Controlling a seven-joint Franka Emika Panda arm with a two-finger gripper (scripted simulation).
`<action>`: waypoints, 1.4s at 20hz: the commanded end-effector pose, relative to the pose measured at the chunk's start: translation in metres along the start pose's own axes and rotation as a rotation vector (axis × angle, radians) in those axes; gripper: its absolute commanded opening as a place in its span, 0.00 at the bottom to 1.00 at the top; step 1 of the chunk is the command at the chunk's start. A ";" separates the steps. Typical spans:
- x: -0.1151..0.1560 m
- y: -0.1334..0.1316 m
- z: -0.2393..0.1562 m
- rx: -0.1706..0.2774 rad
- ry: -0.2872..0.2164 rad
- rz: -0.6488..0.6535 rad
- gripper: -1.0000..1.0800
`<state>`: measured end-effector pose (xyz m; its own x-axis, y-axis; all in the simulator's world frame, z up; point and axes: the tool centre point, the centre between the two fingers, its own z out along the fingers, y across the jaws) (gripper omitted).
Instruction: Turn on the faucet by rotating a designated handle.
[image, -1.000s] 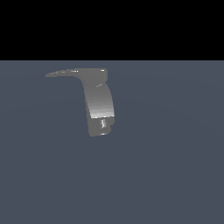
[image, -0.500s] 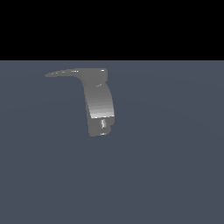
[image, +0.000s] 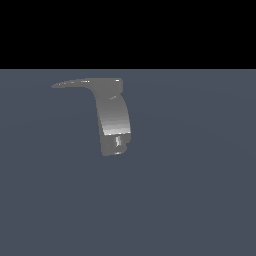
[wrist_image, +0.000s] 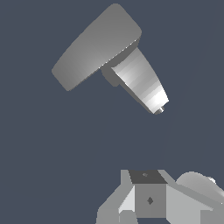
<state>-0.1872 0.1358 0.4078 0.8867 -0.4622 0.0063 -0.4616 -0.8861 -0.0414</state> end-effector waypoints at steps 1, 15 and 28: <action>0.004 -0.012 0.009 0.000 0.000 0.052 0.00; 0.039 -0.073 0.055 -0.006 0.001 0.320 0.00; 0.081 -0.113 0.093 -0.014 0.004 0.548 0.00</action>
<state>-0.0672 0.2004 0.3242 0.5390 -0.8423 -0.0091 -0.8421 -0.5386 -0.0273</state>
